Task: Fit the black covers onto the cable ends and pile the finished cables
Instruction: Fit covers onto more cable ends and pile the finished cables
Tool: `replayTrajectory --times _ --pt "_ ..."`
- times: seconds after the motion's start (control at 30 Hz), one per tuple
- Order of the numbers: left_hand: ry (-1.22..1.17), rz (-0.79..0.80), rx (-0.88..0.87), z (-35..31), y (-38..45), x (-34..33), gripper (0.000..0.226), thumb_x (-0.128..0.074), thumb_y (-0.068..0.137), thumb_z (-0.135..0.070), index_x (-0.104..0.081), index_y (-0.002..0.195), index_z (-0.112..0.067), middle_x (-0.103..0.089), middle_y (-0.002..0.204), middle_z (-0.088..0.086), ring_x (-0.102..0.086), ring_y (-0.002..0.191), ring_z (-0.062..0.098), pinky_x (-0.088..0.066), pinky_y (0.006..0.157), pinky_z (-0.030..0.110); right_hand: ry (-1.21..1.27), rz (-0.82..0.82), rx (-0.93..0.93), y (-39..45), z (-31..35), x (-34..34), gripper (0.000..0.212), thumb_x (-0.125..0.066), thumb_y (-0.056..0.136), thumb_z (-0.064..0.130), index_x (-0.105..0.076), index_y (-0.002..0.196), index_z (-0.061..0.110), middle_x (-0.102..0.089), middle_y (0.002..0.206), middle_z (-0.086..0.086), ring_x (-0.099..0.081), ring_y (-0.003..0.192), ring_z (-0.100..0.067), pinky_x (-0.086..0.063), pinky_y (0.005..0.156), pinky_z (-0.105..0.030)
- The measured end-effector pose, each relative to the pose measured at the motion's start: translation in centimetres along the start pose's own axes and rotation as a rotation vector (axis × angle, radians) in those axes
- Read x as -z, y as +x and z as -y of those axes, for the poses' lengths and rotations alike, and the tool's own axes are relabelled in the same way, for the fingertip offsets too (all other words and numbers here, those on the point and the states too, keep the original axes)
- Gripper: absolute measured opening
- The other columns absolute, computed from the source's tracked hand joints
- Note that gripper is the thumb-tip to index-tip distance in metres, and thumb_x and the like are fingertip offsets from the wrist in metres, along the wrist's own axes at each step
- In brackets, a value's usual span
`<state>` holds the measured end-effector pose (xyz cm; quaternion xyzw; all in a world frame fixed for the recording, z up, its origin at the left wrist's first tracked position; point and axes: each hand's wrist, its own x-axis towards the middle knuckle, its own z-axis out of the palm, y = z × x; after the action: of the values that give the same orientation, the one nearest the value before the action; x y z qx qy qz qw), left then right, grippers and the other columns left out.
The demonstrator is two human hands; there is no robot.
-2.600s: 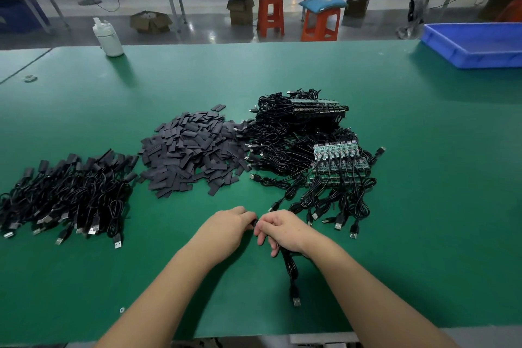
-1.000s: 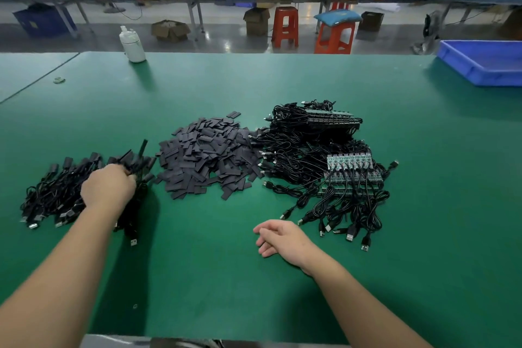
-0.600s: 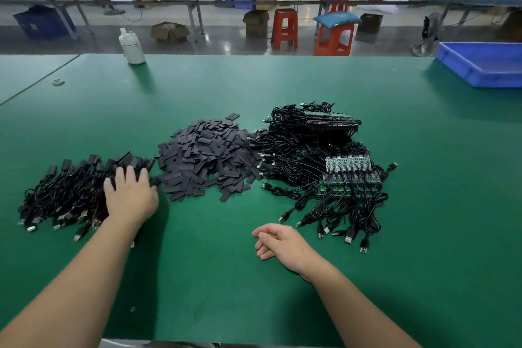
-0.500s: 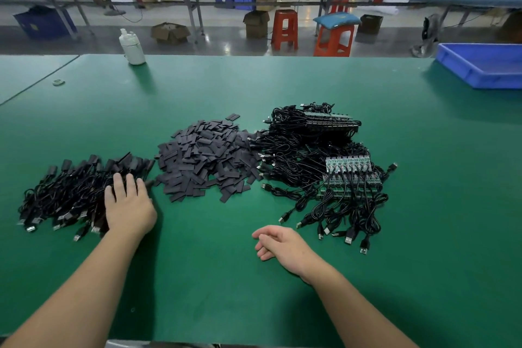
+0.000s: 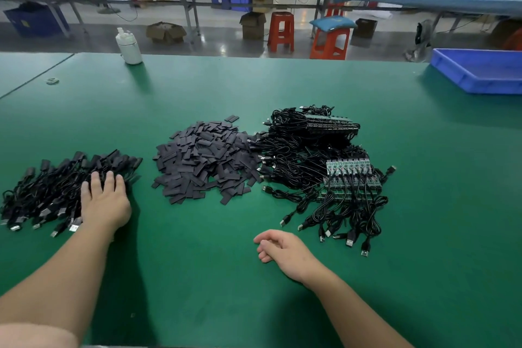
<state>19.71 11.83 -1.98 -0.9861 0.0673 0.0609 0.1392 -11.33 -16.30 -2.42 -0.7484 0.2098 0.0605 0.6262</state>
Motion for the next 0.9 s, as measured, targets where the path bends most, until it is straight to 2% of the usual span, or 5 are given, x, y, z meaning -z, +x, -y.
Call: replayTrajectory --times 0.13,0.27,0.4,0.53,0.9 --pt "-0.045 0.030 0.083 -2.0 -0.1 1.6 0.071 -0.029 0.094 -0.017 0.003 0.157 -0.017 0.017 0.164 0.006 0.024 0.147 0.033 0.037 0.094 0.050 -0.117 0.021 -0.021 -0.3 1.4 0.1 0.016 -0.051 0.103 0.018 -0.067 0.106 0.020 -0.069 0.095 0.002 -0.065 0.081 -0.006 -0.057 0.086 -0.028" --pt "-0.157 -0.231 -0.005 -6.1 -1.6 3.4 0.081 -0.049 0.086 -0.020 -0.010 0.156 -0.010 0.003 0.164 0.017 0.005 0.150 0.036 0.011 0.117 0.049 -0.411 -0.166 0.120 0.3 4.8 3.6 0.017 -0.054 0.101 0.024 -0.070 0.099 0.028 -0.072 0.088 0.007 -0.067 0.071 -0.006 -0.061 0.073 -0.032" --pt "-0.474 -0.411 -0.317 -13.5 -5.5 5.9 0.065 -0.059 0.085 -0.013 -0.041 0.147 -0.008 -0.033 0.155 0.019 -0.037 0.139 0.033 -0.031 0.116 0.047 -1.065 -0.607 0.349 2.5 7.8 11.2 0.030 -0.052 0.101 0.020 -0.063 0.128 0.022 -0.068 0.123 0.002 -0.058 0.117 -0.015 -0.045 0.103 -0.031" --pt "-0.686 -0.340 -0.619 -21.1 -10.7 7.3 0.049 -0.053 0.092 -0.012 -0.050 0.141 -0.017 -0.046 0.148 0.005 -0.051 0.128 0.021 -0.043 0.109 0.040 -1.313 -0.503 -0.010 4.6 7.7 17.9 0.058 -0.046 0.103 0.027 -0.027 0.156 0.017 -0.040 0.157 -0.006 -0.024 0.150 -0.027 -0.016 0.123 -0.047" --pt "-0.985 -0.035 -0.755 -29.9 -16.8 10.6 0.051 -0.052 0.099 -0.037 -0.044 0.147 -0.019 -0.053 0.142 0.001 -0.052 0.126 0.021 -0.043 0.106 0.036 -1.145 -0.391 0.064 4.0 8.8 19.5 0.019 -0.058 0.099 0.040 -0.072 0.109 0.031 -0.052 0.089 0.014 -0.059 0.105 -0.023 -0.034 0.103 -0.045"
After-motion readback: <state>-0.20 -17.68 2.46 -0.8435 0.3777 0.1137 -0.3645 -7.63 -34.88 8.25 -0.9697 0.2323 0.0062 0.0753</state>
